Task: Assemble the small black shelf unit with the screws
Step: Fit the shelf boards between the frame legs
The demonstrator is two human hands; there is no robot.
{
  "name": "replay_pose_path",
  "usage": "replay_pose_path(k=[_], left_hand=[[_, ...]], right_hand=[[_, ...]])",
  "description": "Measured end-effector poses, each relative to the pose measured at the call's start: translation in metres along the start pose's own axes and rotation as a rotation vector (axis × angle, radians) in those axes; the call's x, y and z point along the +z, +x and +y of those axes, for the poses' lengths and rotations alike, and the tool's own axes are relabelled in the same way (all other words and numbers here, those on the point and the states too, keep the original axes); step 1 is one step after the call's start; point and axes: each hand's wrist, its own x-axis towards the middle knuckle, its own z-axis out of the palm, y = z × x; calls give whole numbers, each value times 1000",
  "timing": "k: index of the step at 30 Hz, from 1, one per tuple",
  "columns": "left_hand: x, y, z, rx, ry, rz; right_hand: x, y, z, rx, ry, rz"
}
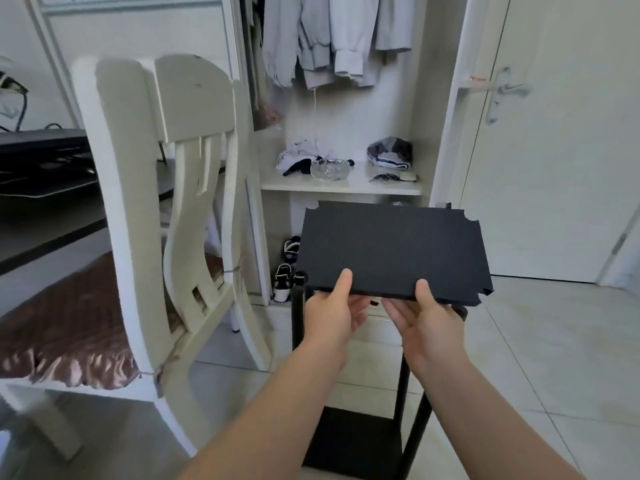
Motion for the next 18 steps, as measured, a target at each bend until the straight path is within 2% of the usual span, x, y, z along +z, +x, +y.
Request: replay_pose_path(k=[6, 18], left_hand=[[5, 22, -11, -11, -39, 102], [6, 37, -13, -69, -49, 95]], right_hand=[[-12, 30, 5, 92, -133, -29], [-24, 38, 0, 172, -215, -108]])
